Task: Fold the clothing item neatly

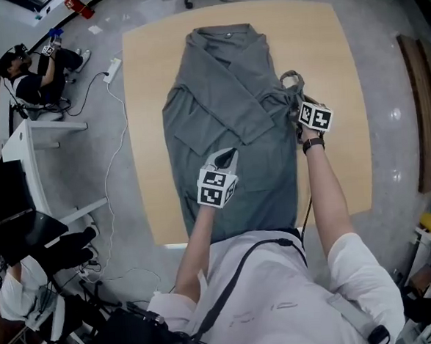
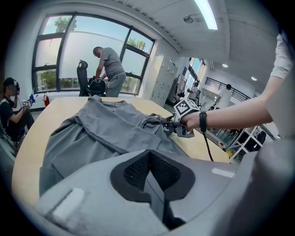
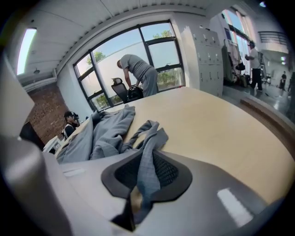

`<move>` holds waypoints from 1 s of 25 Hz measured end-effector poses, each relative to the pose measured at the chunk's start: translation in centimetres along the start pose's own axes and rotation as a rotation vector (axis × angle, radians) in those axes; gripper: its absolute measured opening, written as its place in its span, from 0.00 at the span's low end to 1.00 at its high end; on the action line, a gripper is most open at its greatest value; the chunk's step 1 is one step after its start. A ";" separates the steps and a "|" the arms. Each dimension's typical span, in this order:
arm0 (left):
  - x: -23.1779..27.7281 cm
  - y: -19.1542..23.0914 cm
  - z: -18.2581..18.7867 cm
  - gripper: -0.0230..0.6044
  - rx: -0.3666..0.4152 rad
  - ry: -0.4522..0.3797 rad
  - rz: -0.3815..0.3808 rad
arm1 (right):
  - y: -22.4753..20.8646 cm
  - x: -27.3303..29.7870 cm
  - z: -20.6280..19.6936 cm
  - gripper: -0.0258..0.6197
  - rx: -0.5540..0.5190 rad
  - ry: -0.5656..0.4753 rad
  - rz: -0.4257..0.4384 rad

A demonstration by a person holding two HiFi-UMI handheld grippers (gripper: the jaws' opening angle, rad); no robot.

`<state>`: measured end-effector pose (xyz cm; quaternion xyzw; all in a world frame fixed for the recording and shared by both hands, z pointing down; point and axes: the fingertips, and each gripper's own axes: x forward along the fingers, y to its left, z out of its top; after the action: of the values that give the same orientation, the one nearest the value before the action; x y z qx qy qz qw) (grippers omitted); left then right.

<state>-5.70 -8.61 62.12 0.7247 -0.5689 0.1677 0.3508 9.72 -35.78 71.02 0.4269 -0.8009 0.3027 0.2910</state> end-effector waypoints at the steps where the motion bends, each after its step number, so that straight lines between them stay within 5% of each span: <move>1: -0.2 -0.1 -0.2 0.04 -0.007 -0.003 0.003 | -0.9 -1.2 0.4 0.12 0.023 -0.030 -0.017; 7: -1.5 -0.9 -1.5 0.04 -0.013 -0.015 0.005 | -4.1 -9.5 2.5 0.11 0.136 -0.236 -0.030; 13: -3.5 0.0 -1.4 0.04 -0.035 -0.053 0.032 | 4.8 -17.0 6.7 0.11 -0.094 -0.382 0.181; 18: -5.4 1.2 -1.8 0.04 -0.059 -0.076 0.064 | 20.2 -18.1 4.9 0.10 -0.420 -0.318 0.378; 21: -6.5 1.6 -2.3 0.04 -0.073 -0.085 0.078 | 25.8 -14.7 0.7 0.12 -0.591 -0.206 0.424; 23: -7.3 1.8 -2.7 0.04 -0.077 -0.090 0.084 | 26.8 -12.2 -2.7 0.33 -0.631 -0.094 0.426; 25: -8.2 2.1 -3.1 0.04 -0.086 -0.096 0.092 | 26.7 -11.5 -5.0 0.39 -0.625 -0.030 0.419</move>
<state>-9.62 -0.84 59.66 0.6891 -0.6245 0.1241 0.3460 -6.86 -14.18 59.65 0.1486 -0.9287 0.0904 0.3274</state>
